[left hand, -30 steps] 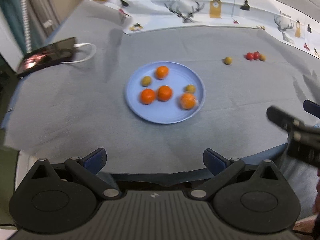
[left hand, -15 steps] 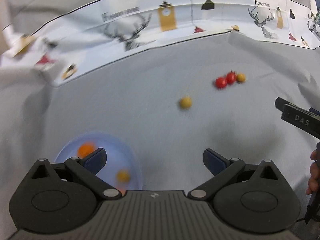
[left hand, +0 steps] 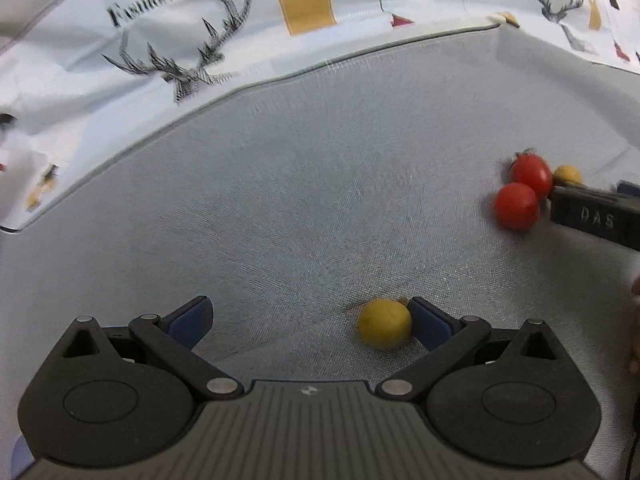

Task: Organize fruits
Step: 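Grasp a small green fruit with the left tool while the right tool grasps a yellow fruit, then carry both small fruits over the blue plate with both tools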

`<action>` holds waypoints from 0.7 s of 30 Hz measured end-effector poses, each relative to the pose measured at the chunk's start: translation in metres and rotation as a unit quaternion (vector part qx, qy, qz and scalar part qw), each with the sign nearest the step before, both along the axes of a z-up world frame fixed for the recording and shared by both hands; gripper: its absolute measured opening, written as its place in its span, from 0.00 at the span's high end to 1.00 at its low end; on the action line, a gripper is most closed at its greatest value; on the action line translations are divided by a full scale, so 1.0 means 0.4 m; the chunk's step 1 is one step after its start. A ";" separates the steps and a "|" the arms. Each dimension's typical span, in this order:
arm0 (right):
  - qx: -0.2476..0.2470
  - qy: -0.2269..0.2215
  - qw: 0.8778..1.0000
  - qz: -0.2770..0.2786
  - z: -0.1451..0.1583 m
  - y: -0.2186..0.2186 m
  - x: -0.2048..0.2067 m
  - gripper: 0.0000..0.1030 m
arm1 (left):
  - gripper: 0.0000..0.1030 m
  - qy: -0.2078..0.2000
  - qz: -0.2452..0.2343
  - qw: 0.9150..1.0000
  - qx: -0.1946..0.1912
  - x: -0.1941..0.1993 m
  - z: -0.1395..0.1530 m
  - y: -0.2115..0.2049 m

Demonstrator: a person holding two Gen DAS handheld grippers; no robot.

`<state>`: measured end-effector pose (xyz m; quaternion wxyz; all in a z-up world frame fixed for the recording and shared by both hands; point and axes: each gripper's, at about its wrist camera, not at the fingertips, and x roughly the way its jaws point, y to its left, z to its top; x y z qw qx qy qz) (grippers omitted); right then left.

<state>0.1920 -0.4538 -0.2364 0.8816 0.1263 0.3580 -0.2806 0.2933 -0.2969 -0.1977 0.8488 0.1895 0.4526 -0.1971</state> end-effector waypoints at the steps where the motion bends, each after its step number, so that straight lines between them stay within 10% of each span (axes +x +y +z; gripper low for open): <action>1: -0.007 -0.007 1.000 0.002 -0.004 0.003 0.000 0.01 | 0.00 0.005 0.008 1.000 -0.015 0.005 -0.004 0.010; 8: -0.008 -0.014 1.000 0.005 0.014 0.014 -0.010 0.05 | 0.01 0.046 0.040 0.997 -0.037 0.029 -0.006 0.033; 10: -0.005 -0.026 0.999 0.037 0.032 0.034 -0.014 0.51 | 0.23 0.041 0.029 0.998 -0.043 0.018 0.009 0.028; 12: -0.022 -0.017 0.998 0.055 0.044 0.062 -0.009 0.71 | 0.75 0.047 0.011 0.997 -0.053 0.001 0.033 0.020; 21: -0.019 -0.068 0.997 0.012 0.244 0.080 -0.131 0.71 | 0.74 0.019 0.004 0.997 -0.081 -0.111 0.218 0.090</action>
